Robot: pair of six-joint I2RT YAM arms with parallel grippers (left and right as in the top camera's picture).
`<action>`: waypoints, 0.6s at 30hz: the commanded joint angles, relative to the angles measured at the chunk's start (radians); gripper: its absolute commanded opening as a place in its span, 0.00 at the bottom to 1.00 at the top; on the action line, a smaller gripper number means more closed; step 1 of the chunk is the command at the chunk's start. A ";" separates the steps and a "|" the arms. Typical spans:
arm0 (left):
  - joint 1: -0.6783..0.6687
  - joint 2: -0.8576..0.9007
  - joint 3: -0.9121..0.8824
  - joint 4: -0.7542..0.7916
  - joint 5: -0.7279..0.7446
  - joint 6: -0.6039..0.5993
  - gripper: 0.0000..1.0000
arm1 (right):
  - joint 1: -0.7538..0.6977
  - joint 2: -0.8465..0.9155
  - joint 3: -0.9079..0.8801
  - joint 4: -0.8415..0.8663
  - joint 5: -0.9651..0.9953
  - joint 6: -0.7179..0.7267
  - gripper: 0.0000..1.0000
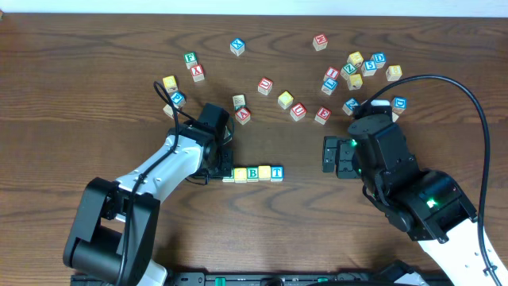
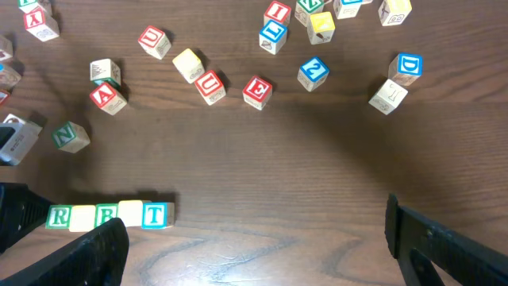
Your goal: Spell out ROBOT
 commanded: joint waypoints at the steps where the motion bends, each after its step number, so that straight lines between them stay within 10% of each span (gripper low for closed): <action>1: -0.003 -0.006 0.013 0.000 0.016 0.011 0.07 | -0.004 -0.003 -0.004 -0.002 0.004 -0.007 0.99; 18: -0.003 -0.006 0.013 0.000 0.063 0.031 0.08 | -0.004 -0.003 -0.004 -0.002 0.004 -0.007 0.99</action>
